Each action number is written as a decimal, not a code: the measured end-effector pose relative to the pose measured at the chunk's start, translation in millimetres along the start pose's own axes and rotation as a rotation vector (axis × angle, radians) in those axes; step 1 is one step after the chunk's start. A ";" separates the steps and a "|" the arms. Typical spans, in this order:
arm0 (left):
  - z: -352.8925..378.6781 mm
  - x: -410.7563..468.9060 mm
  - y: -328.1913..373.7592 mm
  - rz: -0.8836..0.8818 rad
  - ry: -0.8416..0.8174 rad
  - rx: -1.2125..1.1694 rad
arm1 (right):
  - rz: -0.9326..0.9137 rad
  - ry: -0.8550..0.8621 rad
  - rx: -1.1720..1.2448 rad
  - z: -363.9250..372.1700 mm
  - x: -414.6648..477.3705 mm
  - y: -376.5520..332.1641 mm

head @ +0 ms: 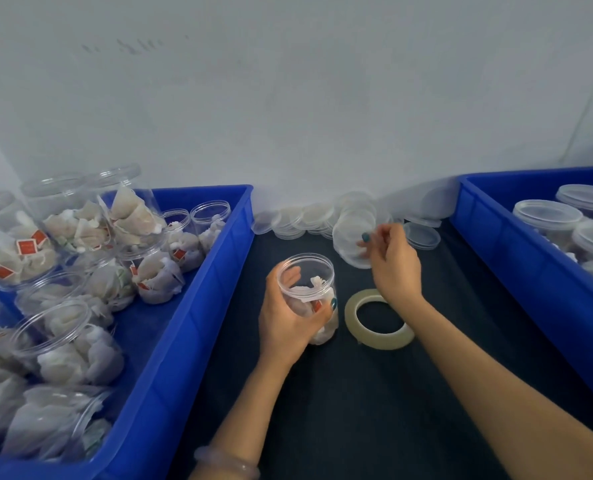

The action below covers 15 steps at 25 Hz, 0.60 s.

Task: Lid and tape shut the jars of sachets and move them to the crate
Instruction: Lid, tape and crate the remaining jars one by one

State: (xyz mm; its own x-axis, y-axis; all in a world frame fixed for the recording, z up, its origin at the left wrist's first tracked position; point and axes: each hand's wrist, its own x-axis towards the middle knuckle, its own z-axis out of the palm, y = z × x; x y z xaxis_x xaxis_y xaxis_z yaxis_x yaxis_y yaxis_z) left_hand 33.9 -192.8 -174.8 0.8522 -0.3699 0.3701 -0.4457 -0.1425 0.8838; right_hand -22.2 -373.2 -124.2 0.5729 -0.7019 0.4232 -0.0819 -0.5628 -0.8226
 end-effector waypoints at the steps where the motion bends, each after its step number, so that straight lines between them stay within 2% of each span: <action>1: 0.7 -1.0 2.0 0.001 -0.013 -0.009 | 0.021 0.035 0.191 -1.7 -4.5 -13.3; 3: 3.1 -3.3 6.2 0.000 -0.022 -0.035 | 0.064 0.043 0.481 -6.2 -8.0 -37.7; 4: 4.4 -4.4 7.6 0.003 -0.023 -0.047 | 0.099 -0.013 0.540 -6.6 -10.4 -47.9; 7: 5.4 -7.3 11.6 0.041 -0.023 -0.048 | 0.189 -0.234 0.399 5.8 -22.9 -59.9; 9: 4.5 -8.3 13.9 0.057 -0.020 -0.069 | 0.208 -0.267 0.335 13.9 -31.8 -58.8; 15: 2.9 -9.5 12.5 0.125 -0.076 -0.084 | 0.093 -0.352 0.202 25.9 -36.9 -66.0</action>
State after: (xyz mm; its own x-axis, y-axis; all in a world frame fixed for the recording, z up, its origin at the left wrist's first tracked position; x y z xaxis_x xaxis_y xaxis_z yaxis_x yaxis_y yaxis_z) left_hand 19.5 -193.7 -168.1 0.7668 -0.4489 0.4589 -0.5199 -0.0150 0.8541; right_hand -16.8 -298.8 -95.4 0.8173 -0.5338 0.2170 -0.0047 -0.3827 -0.9239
